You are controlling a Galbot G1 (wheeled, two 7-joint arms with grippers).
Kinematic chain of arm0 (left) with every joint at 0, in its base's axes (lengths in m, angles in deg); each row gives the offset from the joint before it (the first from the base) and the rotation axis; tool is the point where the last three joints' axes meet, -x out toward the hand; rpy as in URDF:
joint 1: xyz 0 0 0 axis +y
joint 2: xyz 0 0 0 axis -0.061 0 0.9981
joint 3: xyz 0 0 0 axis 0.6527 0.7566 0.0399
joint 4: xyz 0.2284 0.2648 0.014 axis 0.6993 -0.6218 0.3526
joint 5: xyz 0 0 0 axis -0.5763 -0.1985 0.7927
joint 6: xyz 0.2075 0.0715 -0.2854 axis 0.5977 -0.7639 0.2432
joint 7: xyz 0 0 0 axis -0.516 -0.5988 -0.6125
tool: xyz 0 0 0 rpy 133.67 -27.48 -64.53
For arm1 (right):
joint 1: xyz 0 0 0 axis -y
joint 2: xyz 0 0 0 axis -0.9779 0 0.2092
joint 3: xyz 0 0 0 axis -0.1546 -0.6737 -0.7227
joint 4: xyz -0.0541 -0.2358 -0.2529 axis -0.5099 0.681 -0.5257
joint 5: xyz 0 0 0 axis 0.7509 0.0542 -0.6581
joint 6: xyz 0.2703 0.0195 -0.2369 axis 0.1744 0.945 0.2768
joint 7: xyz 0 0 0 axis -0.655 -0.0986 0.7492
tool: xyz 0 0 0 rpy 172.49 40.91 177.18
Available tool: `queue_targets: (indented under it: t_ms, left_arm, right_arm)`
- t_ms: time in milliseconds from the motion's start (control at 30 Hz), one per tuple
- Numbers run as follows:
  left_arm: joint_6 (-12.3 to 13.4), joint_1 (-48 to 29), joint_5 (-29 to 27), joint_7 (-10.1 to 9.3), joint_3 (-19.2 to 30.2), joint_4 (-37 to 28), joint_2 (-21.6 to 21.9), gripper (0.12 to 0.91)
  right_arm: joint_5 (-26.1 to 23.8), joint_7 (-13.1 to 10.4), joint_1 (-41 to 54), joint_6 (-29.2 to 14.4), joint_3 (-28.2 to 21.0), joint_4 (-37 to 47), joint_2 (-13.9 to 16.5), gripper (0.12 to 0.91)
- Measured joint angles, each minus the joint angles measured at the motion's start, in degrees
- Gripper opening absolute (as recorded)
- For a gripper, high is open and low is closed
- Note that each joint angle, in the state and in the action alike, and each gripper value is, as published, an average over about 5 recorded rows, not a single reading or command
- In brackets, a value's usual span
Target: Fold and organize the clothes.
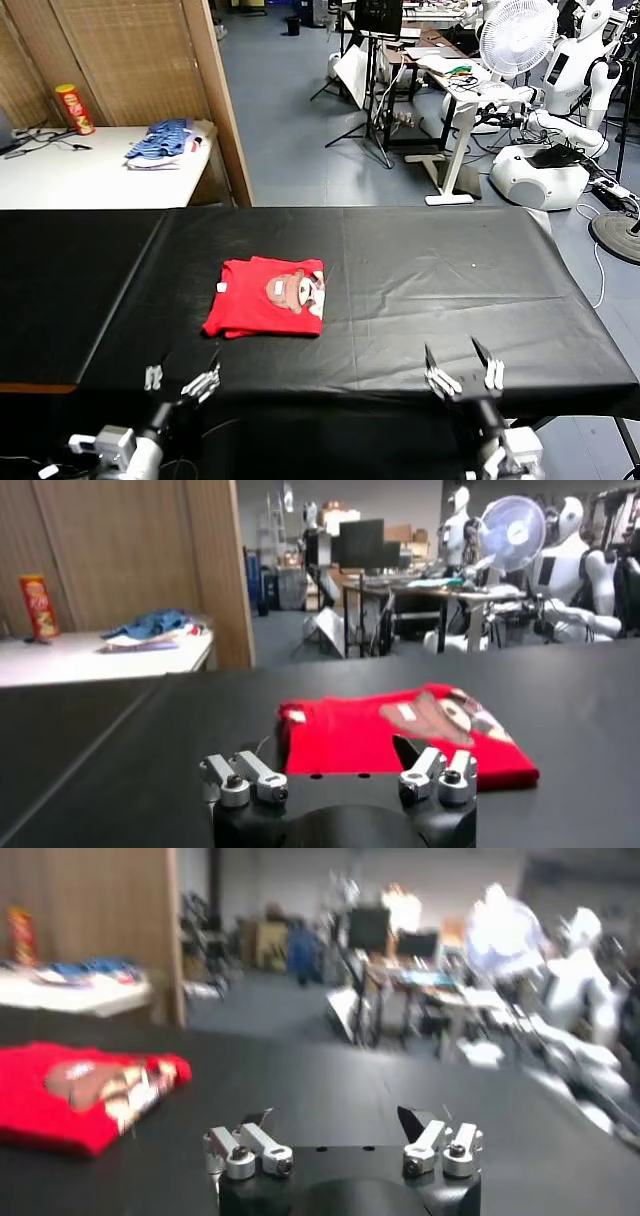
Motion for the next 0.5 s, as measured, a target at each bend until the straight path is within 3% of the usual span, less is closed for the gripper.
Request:
queue_targets:
  t_ms: [100, 233, 500]
  left_arm:
    - [-3.0, 2.2, 2.7, -1.17, -1.0, 2.1, 0.2, 0.798]
    - [-6.0, 4.0, 4.1, -1.37, -2.0, 4.4, 0.1, 0.798]
    - [-7.3, 5.2, 4.3, -1.04, -2.7, 5.5, -0.4, 0.798]
  right_arm:
    - [0.1, -2.0, -4.7, 2.4, -0.3, -2.0, -0.9, 0.798]
    - [0.1, -2.5, -8.2, 3.3, -0.9, -3.1, -1.3, 0.798]
    - [0.1, -2.6, -10.4, 3.4, -1.1, -3.9, -1.5, 0.798]
